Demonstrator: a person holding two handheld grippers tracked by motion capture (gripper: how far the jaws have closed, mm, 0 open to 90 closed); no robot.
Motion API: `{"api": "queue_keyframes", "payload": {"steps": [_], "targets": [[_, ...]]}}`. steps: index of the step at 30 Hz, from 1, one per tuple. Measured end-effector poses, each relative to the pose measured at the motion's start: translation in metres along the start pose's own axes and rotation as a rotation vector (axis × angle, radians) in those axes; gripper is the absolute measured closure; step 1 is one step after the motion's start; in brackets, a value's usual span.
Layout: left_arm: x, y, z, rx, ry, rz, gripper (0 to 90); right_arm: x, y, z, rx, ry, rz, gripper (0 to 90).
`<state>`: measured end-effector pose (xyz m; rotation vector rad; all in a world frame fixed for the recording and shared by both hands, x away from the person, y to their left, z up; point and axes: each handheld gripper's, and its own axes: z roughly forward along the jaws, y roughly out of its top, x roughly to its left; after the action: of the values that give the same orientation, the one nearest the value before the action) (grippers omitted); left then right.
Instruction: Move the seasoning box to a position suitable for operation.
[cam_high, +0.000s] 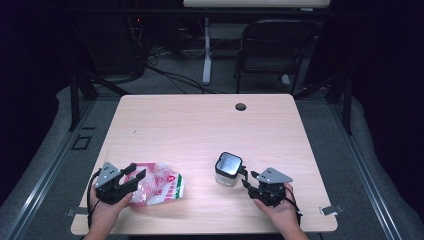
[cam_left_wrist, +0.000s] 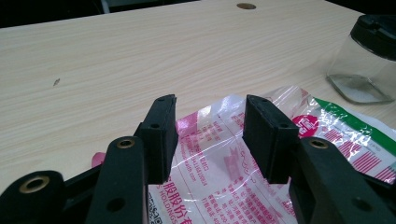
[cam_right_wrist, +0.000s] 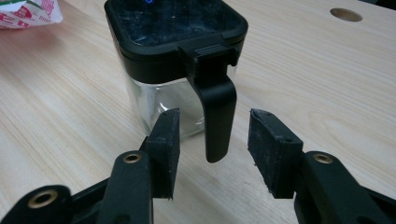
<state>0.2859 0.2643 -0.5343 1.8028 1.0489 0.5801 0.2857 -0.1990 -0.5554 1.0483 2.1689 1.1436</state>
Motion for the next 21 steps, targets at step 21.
{"api": "queue_keyframes", "payload": {"steps": [21], "targets": [[-0.003,-0.004,-0.007,-0.001,0.025,0.004,54.2,-0.004,0.002,0.021,0.045,-0.077,-0.002,68.4]]}}
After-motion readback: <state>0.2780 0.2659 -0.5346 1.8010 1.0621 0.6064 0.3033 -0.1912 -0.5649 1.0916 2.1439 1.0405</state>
